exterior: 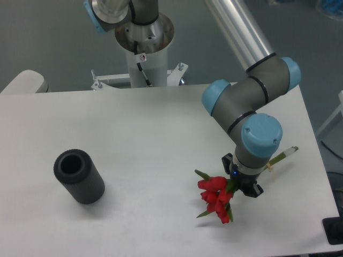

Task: Pick up the flowers from the vase
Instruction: 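Carry the held tulips back toward the arm's start pose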

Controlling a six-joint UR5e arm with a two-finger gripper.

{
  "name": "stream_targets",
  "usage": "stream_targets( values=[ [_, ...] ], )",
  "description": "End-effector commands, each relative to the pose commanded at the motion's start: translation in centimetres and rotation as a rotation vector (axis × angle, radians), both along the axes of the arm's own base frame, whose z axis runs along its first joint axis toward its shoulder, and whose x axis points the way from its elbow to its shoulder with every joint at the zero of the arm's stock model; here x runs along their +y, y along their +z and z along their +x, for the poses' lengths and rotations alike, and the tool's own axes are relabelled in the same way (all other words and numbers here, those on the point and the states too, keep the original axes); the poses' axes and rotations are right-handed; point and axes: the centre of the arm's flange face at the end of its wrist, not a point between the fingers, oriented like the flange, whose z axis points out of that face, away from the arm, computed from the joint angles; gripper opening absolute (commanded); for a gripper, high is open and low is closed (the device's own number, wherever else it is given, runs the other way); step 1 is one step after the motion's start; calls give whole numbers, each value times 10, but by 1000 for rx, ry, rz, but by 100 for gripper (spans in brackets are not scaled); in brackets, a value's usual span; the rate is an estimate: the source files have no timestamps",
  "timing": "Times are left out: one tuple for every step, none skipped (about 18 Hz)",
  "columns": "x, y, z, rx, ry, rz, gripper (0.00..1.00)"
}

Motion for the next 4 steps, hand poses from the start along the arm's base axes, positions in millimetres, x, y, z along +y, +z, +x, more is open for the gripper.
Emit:
stream_targets(
  values=[
    [0,-1,-1,-1,0,-1,0],
    [0,-1,-1,-3,-2,-2,0],
    [0,-1,-1,-3,0,-2,0],
    [1,-2,0,-4,-2,-2,0]
  ],
)
